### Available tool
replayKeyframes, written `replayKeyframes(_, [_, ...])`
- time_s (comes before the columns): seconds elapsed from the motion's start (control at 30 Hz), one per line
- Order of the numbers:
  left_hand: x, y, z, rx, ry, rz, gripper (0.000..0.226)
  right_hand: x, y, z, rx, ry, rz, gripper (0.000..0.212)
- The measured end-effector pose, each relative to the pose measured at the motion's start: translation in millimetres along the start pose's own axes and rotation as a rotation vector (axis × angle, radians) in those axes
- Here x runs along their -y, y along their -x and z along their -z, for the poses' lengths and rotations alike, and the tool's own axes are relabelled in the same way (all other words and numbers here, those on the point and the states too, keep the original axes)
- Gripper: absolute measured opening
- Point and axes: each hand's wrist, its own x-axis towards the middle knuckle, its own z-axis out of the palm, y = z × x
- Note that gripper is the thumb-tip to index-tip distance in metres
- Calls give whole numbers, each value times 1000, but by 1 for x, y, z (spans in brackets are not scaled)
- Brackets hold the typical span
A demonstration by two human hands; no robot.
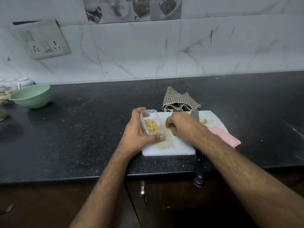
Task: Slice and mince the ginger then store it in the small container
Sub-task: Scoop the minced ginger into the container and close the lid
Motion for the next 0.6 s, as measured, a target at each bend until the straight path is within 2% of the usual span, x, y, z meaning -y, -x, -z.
replayKeyframes(0.1, [-1,1,-1,12,10,13,107,-2,1,8,-39,-52,-39,23])
replayKeyframes(0.2, [-3,1,-1,25,23,28,107,-5,1,15,-149,-294,-104,15])
replayKeyframes(0.33, [-4,0,1,33,39,27,104,18,4,31,-177,-537,-8,15])
replayKeyframes(0.53, [-5,3,-1,50,35,4,103,50,3,26,-96,-481,89,14])
replayKeyframes(0.6, [-5,2,-1,50,35,2,102,53,1,26,-116,-467,95,16])
